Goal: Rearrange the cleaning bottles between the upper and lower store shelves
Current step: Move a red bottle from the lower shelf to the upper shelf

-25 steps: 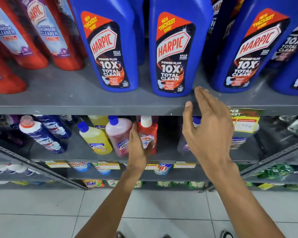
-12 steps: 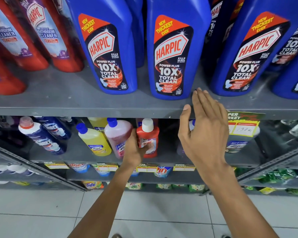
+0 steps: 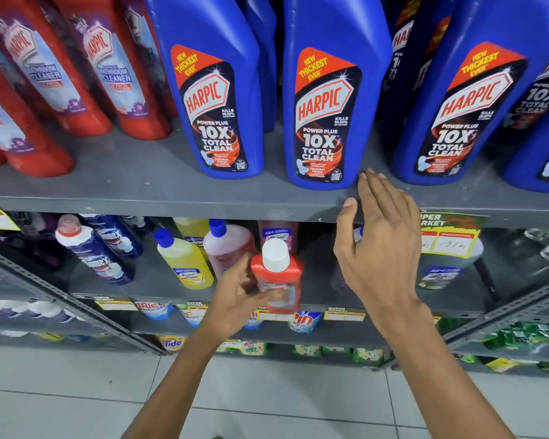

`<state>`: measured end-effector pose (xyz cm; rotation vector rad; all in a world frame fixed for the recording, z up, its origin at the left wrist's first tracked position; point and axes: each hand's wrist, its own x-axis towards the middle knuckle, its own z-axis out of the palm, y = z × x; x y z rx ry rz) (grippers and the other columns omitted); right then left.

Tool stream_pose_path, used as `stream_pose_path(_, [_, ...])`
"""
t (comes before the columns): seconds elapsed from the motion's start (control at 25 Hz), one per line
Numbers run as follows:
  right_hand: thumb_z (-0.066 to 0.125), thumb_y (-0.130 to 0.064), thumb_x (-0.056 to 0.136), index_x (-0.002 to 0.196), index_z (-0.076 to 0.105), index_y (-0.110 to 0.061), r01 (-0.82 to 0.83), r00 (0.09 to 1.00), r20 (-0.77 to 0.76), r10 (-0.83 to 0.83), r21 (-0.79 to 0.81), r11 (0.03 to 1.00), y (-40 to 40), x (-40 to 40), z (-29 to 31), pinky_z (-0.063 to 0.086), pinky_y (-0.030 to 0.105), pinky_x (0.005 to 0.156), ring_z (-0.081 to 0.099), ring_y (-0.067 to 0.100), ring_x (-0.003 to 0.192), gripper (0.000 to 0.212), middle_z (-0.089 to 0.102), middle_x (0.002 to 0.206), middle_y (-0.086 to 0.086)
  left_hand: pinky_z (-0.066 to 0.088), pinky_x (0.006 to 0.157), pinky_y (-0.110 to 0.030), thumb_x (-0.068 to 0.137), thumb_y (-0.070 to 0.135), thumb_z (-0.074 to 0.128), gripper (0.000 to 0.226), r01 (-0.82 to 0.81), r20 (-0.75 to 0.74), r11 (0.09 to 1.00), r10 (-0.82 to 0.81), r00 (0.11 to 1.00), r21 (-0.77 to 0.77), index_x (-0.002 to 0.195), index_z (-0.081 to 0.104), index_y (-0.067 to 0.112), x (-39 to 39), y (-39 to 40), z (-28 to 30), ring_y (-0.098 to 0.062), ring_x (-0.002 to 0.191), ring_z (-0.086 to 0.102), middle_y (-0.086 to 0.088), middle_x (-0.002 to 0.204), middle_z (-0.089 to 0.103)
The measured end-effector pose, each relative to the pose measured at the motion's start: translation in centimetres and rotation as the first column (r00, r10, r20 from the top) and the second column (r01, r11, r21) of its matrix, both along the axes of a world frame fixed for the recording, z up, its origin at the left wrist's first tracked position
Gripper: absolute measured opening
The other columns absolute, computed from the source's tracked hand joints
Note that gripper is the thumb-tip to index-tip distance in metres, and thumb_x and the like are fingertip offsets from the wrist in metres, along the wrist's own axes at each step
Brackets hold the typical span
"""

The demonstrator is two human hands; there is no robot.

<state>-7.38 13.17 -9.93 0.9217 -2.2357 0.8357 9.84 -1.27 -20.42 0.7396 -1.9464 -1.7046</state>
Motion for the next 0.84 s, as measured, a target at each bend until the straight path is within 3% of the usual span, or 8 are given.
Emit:
stream_pose_path(0.12, [0.049, -0.021, 0.108, 0.143, 0.064, 0.004, -0.013, 1.000, -0.014, 0.013, -0.006, 1.000, 0.0, 0.0, 0.1, 0.041, 0.047, 0.125, 0.059, 0.033, 0.145, 0.045, 0.066, 0.150, 0.018, 0.067, 0.092, -0.031, 0.069, 0.013, 0.102, 0.059, 0.003, -0.044, 1.000, -0.003, 0.999, -0.001, 0.116, 0.074, 0.035, 3.8, 0.6, 5.0, -0.013, 0.107, 0.081, 0.000, 0.114, 0.086])
stream_pose_path(0.28, [0.048, -0.023, 0.110, 0.142, 0.064, 0.005, -0.029, 0.999, -0.028, 0.028, -0.015, 0.999, 0.0, 0.0, 0.1, 0.042, 0.050, 0.123, 0.059, 0.035, 0.145, 0.046, 0.066, 0.149, 0.020, 0.067, 0.089, -0.034, 0.068, 0.015, 0.100, 0.058, -0.058, -0.172, 0.989, 0.034, 0.984, -0.133, 0.121, 0.076, 0.019, 7.2, -0.3, 13.1, -0.026, 0.105, 0.083, -0.007, 0.114, 0.086])
stream_pose_path(0.44, [0.048, -0.026, 0.111, 0.140, 0.066, 0.006, -0.016, 0.999, -0.037, 0.014, -0.036, 0.999, 0.1, 0.1, 0.2, 0.043, 0.050, 0.121, 0.061, 0.035, 0.142, 0.046, 0.068, 0.147, 0.021, 0.065, 0.088, -0.024, 0.076, 0.007, 0.095, 0.054, -0.142, -0.330, 0.952, 0.046, 0.943, -0.271, 0.124, 0.076, 0.021, 8.8, -3.2, 19.5, -0.010, 0.101, 0.082, 0.004, 0.114, 0.086])
stream_pose_path(0.6, [0.048, -0.027, 0.110, 0.138, 0.067, 0.006, -0.010, 0.999, -0.040, 0.008, -0.038, 0.999, 0.1, 0.0, 0.1, 0.042, 0.050, 0.122, 0.062, 0.035, 0.142, 0.047, 0.068, 0.146, 0.022, 0.064, 0.097, -0.033, 0.080, 0.019, 0.094, 0.056, -0.197, -0.412, 0.922, 0.045, 0.910, -0.333, 0.132, 0.074, 0.017, 9.0, -7.3, 23.0, -0.020, 0.114, 0.079, -0.004, 0.127, 0.082])
stream_pose_path(0.76, [0.047, -0.028, 0.110, 0.139, 0.066, 0.006, -0.015, 0.999, -0.037, 0.014, -0.030, 0.999, 0.1, -0.2, 0.0, 0.042, 0.050, 0.123, 0.062, 0.035, 0.142, 0.048, 0.068, 0.146, 0.021, 0.065, 0.091, -0.028, 0.085, 0.016, 0.091, 0.053, -0.266, -0.435, 0.900, 0.097, 0.895, -0.346, 0.134, 0.071, 0.009, 8.2, -11.1, 24.4, -0.018, 0.112, 0.080, -0.003, 0.125, 0.083])
stream_pose_path(0.84, [0.048, -0.028, 0.110, 0.138, 0.067, 0.006, -0.015, 0.999, -0.039, 0.013, -0.033, 0.999, 0.0, -0.2, -0.1, 0.043, 0.051, 0.122, 0.062, 0.035, 0.141, 0.048, 0.068, 0.145, 0.021, 0.063, 0.098, -0.032, 0.086, 0.013, 0.090, 0.055, -0.290, -0.444, 0.897, 0.121, 0.888, -0.335, 0.137, 0.069, 0.006, 7.7, -13.0, 24.7, -0.022, 0.119, 0.078, -0.005, 0.129, 0.082])
